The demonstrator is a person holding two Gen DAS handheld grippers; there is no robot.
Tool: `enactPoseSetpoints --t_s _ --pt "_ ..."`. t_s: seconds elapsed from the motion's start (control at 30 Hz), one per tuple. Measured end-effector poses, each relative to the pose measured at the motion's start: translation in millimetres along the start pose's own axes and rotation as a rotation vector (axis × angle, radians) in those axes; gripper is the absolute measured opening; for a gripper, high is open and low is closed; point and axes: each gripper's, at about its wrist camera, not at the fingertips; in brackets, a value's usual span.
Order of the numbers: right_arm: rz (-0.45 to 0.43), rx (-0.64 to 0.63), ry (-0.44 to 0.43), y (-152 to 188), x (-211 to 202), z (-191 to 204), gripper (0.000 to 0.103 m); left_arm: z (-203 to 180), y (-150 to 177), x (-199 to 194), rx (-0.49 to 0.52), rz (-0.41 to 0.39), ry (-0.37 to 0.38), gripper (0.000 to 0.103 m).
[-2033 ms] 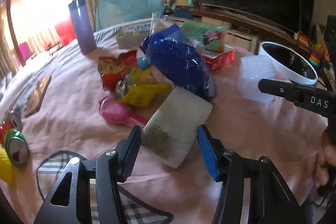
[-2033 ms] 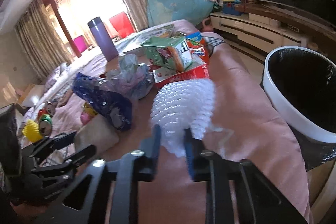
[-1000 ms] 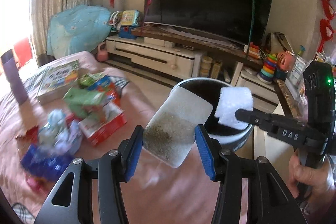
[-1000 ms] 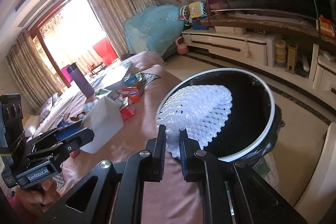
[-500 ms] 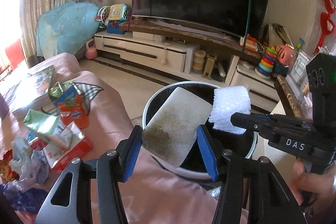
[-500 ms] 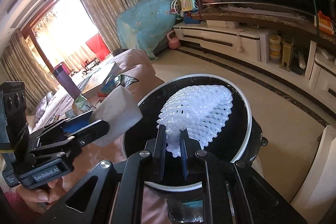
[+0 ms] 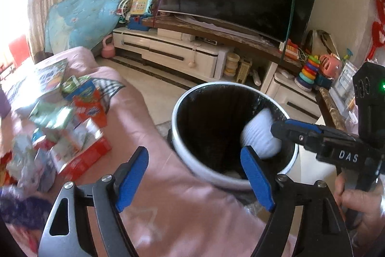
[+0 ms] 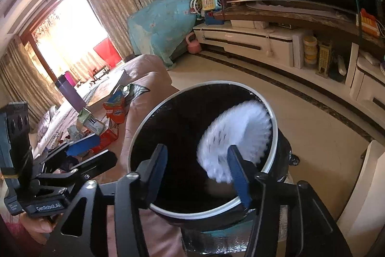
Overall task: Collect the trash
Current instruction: 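Carry both items over the bin and open both tools to drop them, then grasp the blue snack bag with right tool while left tool grasps yellow wrapper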
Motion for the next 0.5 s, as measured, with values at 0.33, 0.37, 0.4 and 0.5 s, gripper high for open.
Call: enactPoseSetpoints --t_s 0.33,0.37,0.4,0.5 --pt "-0.036 -0.014 -0.025 13.4 -4.3 32.5 0.075 28.0 64.9 -62.4 -0.092 -0.034 -0.015 0.079" --pt "-0.04 -0.016 -0.028 15.6 -3.7 37.7 0.076 32.7 72.1 -70.2 -0.096 -0.04 -0.022 0.079" --pt "-0.045 -0.022 -0.035 20.1 -3.3 45.4 0.078 37.2 80.8 -78.8 -0.102 -0.046 -0.034 0.079" --pt "-0.057 -0.036 -0.055 34.3 -1.7 67.1 0.083 47.9 105.5 -100.8 -0.13 -0.053 -0.062 0.079"
Point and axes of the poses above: each gripper's, at about its wrist camera, not at the fingertips, and x roughly the way its jaws point, z to its left, y to its underside, and after that the axes turned 8 degrees about z, right-handed
